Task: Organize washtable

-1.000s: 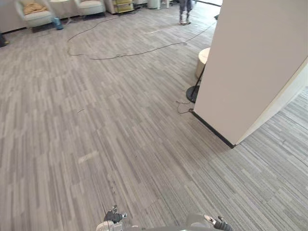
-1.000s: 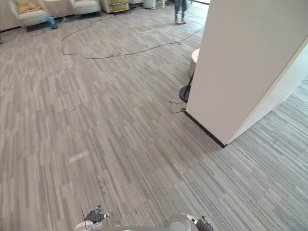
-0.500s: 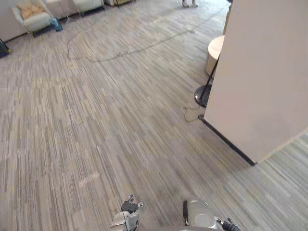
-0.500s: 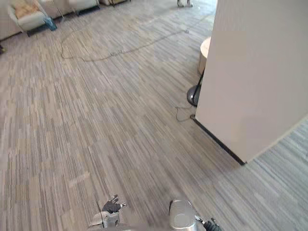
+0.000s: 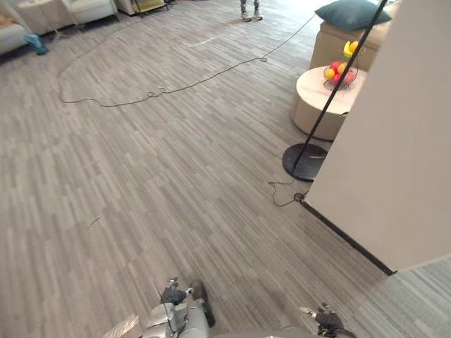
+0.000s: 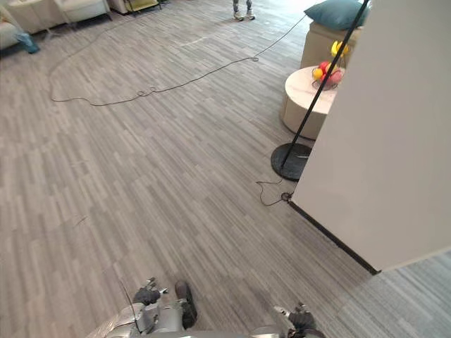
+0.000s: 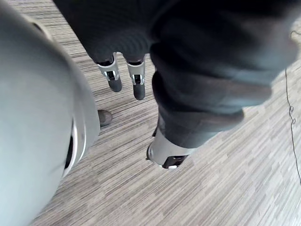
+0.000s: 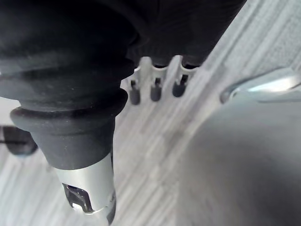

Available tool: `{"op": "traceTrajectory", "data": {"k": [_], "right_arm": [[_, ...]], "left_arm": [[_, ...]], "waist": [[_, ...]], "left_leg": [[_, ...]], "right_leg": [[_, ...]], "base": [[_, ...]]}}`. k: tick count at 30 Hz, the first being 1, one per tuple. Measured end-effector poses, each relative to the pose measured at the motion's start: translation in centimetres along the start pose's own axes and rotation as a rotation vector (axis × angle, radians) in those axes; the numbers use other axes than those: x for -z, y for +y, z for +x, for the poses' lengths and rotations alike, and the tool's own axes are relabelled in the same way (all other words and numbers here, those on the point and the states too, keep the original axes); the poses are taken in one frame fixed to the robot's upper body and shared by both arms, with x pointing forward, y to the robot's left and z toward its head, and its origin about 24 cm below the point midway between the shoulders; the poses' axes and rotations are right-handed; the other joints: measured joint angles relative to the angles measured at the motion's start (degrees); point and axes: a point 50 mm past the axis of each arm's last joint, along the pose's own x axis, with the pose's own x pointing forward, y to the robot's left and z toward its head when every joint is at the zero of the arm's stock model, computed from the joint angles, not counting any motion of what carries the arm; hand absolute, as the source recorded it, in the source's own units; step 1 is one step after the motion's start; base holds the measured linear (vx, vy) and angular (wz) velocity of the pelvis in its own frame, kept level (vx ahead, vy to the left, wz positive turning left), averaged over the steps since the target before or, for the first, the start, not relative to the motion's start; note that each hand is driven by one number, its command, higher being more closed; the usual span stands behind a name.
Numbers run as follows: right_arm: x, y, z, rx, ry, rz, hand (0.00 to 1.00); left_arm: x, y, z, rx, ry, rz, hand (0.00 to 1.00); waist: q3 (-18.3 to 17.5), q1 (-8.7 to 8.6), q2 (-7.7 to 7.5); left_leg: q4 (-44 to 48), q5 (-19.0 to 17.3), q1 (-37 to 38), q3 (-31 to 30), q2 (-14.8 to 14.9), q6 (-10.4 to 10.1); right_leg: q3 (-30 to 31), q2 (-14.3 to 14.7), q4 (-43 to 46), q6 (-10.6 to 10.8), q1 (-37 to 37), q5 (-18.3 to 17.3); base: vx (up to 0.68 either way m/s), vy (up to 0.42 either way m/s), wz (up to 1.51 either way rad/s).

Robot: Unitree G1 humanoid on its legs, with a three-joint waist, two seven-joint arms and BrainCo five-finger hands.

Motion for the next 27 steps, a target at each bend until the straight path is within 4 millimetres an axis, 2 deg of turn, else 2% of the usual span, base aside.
{"op": "traceTrajectory", "data": {"k": [1, 3, 4, 5, 6, 7, 8, 9, 10, 11, 12, 13, 14, 15, 16, 18, 19, 20, 21, 23, 25, 27], "right_arm": [[0.2, 0.2, 0.0, -0.004, 0.006, 0.001, 0.0], [1.4, 0.4, -0.3, -0.007, 0.045, -0.004, 0.0], [2.1, 0.1, -0.4, 0.001, 0.074, -0.001, 0.0], [2.5, -0.2, -0.5, 0.017, 0.09, 0.031, 0.0], [2.7, -0.2, -0.5, 0.025, 0.094, 0.058, 0.0], [2.8, -0.4, -0.6, 0.046, 0.089, 0.135, 0.0], [2.7, -0.7, -0.7, 0.052, 0.079, 0.149, 0.0], [2.6, -0.9, -0.7, 0.058, 0.07, 0.157, 0.0], [2.5, -1.4, -0.8, 0.067, 0.055, 0.161, 0.0], [2.0, -1.5, -0.8, 0.07, 0.03, 0.16, 0.0], [1.8, -1.7, -0.7, 0.074, 0.021, 0.161, 0.0], [1.7, -1.8, -0.7, 0.077, 0.015, 0.157, 0.0], [1.9, -1.9, -0.7, 0.078, 0.028, 0.152, 0.0], [2.1, -1.9, -0.8, 0.078, 0.037, 0.151, 0.0], [2.5, -2.6, -0.9, 0.095, 0.058, 0.147, 0.0], [2.8, -2.8, -0.9, 0.099, 0.076, 0.122, 0.0], [2.5, -2.7, -0.8, 0.092, 0.077, 0.104, 0.0], [2.5, -2.8, -0.8, 0.096, 0.077, 0.105, 0.0], [2.4, -3.2, -0.8, 0.106, 0.077, 0.105, 0.0], [2.3, -3.3, -0.8, 0.108, 0.074, 0.097, 0.0], [2.0, -3.3, -0.7, 0.103, 0.069, 0.09, 0.0], [2.1, -3.1, -0.7, 0.099, 0.075, 0.085, 0.0]], "left_arm": [[0.0, 0.4, 0.0, -0.015, 0.002, -0.007, 0.0], [0.1, 1.3, 0.0, -0.039, 0.01, -0.021, 0.0], [0.3, 1.6, -0.1, -0.046, 0.017, -0.017, 0.0], [0.5, 1.8, -0.1, -0.051, 0.027, -0.022, 0.0], [0.8, 1.8, -0.1, -0.052, 0.04, -0.028, 0.0], [1.7, 1.7, -0.3, -0.058, 0.079, -0.038, 0.0], [2.4, 1.7, -0.5, -0.06, 0.108, -0.032, 0.0], [2.8, 1.7, -0.6, -0.057, 0.123, -0.021, 0.0], [3.4, 1.5, -0.8, -0.045, 0.139, 0.0, 0.0], [3.5, 1.3, -0.8, -0.029, 0.143, 0.015, 0.0], [3.4, 1.2, -0.8, -0.024, 0.14, 0.016, 0.0], [3.0, 1.0, -0.6, -0.018, 0.128, 0.017, 0.0], [2.7, 0.8, -0.5, -0.013, 0.119, 0.025, 0.0], [2.6, 0.9, -0.5, -0.012, 0.117, 0.037, 0.0], [2.3, 0.1, -0.4, 0.006, 0.11, 0.053, 0.0], [2.7, -0.6, -0.6, 0.024, 0.112, 0.051, 0.0], [3.1, -0.4, -0.7, 0.012, 0.12, 0.036, 0.0], [3.2, -0.3, -0.8, 0.006, 0.122, 0.023, 0.0], [3.6, -0.1, -0.9, -0.009, 0.133, -0.006, 0.0], [4.5, 0.5, -1.3, -0.033, 0.156, -0.024, 0.0], [5.4, 0.8, -1.7, -0.055, 0.178, -0.061, 0.0], [5.3, 1.1, -1.6, -0.063, 0.174, -0.063, 0.0]], "waist": [[-0.1, 0.02, -0.27], [-1.5, 0.97, -1.61], [-3.1, 1.03, -2.68], [-2.7, 1.01, -1.76], [-2.5, 0.83, -1.81], [-2.2, -0.71, -1.45], [-1.8, -1.08, -0.81], [-1.7, -1.12, -0.32], [-1.5, -1.5, 0.6], [-1.8, -1.94, 2.0], [-1.6, -2.0, 2.02], [-1.4, -1.98, 2.57], [-1.4, -2.04, 2.6], [-1.5, -2.06, 2.34], [-1.0, -2.13, 2.71], [-0.9, -1.49, 3.52], [-0.6, -1.45, 2.94], [-0.7, -1.54, 3.27], [-1.1, -1.67, 4.59], [-2.3, -1.33, 4.54], [-2.8, -0.15, 4.88], [-2.9, 0.14, 4.68]], "left_leg": [[1.8, -1.7, -0.1, 0.0, -0.1, 0.4], [5.4, -5.5, 0.3, 0.3, -1.8, 2.0], [8.4, -8.3, 0.3, 0.7, -2.7, 3.0], [9.5, -11.3, 1.8, 0.7, -4.1, 3.6], [9.0, -12.3, 3.4, 0.7, -5.0, 4.0], [6.3, -14.0, 9.0, 1.0, -7.2, 5.2], [3.9, -14.3, 12.8, 1.2, -8.1, 5.3], [1.7, -14.3, 15.3, 1.3, -8.7, 5.4], [-2.7, -13.6, 19.6, 1.4, -9.4, 4.8], [-5.8, -12.9, 21.9, 1.1, -9.5, 4.5], [-6.7, -12.8, 22.6, 1.0, -9.5, 4.4], [-7.8, -12.7, 23.9, 0.6, -9.3, 4.3], [-8.3, -12.7, 24.1, -0.5, -8.8, 4.3], [-8.3, -12.6, 24.2, -1.3, -8.9, 3.9], [-8.9, -12.2, 25.3, -4.0, -8.7, 2.7], [-7.1, -10.2, 23.8, -5.4, -7.8, 0.2], [-9.2, -10.6, 23.8, -6.4, -7.8, 0.2], [-11.4, -10.0, 23.9, -7.2, -7.9, -0.1], [-14.9, -5.2, 23.1, -8.5, -7.4, 0.3], [-15.0, -4.6, 23.0, -8.9, -7.4, 0.0], [-15.7, -4.4, 22.8, -9.5, -7.5, 0.0], [-15.9, -4.3, 22.3, -10.4, -7.6, 0.1]], "right_leg": [[0.7, -0.3, 0.0, 0.3, -0.1, 2.3], [3.0, -2.0, 1.9, 2.3, -0.5, 7.5], [3.4, -3.1, 6.4, 3.9, -2.3, 10.9], [3.4, -4.1, 15.4, 5.0, -5.6, 15.9], [3.4, -5.0, 20.7, 4.8, -7.9, 20.4], [5.3, -4.7, 34.2, 6.0, -13.1, 23.0], [5.9, -3.3, 41.0, 6.0, -16.3, 19.6], [4.8, -2.5, 43.9, 5.4, -18.3, 16.9], [0.6, -0.9, 45.9, 1.8, -22.1, 11.1], [-4.0, 0.8, 43.0, 1.1, -25.1, 6.6], [-5.9, 1.6, 40.7, 1.1, -26.5, 5.2], [-9.3, 3.7, 33.1, 0.4, -28.5, 3.3], [-11.4, 6.4, 21.7, 0.3, -28.4, 3.6], [-11.5, 7.8, 14.5, 0.1, -27.6, 5.3], [-12.5, 9.6, 9.9, -2.8, -25.6, 8.3], [-12.5, 10.2, 6.7, -3.5, -23.5, 8.8], [-13.0, 9.8, 4.5, -3.5, -21.7, 8.8], [-13.5, 9.9, 3.5, -3.5, -20.8, 8.9], [-14.9, 11.1, 1.2, -3.3, -19.0, 9.0], [-15.0, 11.5, -1.7, -2.7, -17.7, 9.6], [-15.1, 12.1, -6.1, -2.1, -16.2, 11.3], [-15.8, 12.5, -7.8, -1.9, -15.6, 12.2]], "base": [[0.63, 0.558, -0.24], [0.48, 0.385, -0.08], [0.5, 0.373, 0.07], [0.53, 0.419, 0.17], [0.47, 0.357, 0.28], [0.43, 0.277, 0.21], [0.34, 0.182, 0.11], [0.32, 0.178, -0.04], [0.32, 0.164, 0.07], [0.35, 0.144, 0.14], [0.35, 0.072, 0.22], [0.33, -0.02, 0.36], [0.33, -0.062, 0.49], [0.35, -0.098, 0.75], [0.32, -0.059, 0.52], [0.36, -0.077, 0.28], [0.26, -0.126, 0.19], [0.19, -0.142, 0.31], [0.13, -0.081, 0.22], [0.16, -0.027, 0.13], [0.11, 0.003, 0.07], [0.04, 0.003, 0.19]]}}
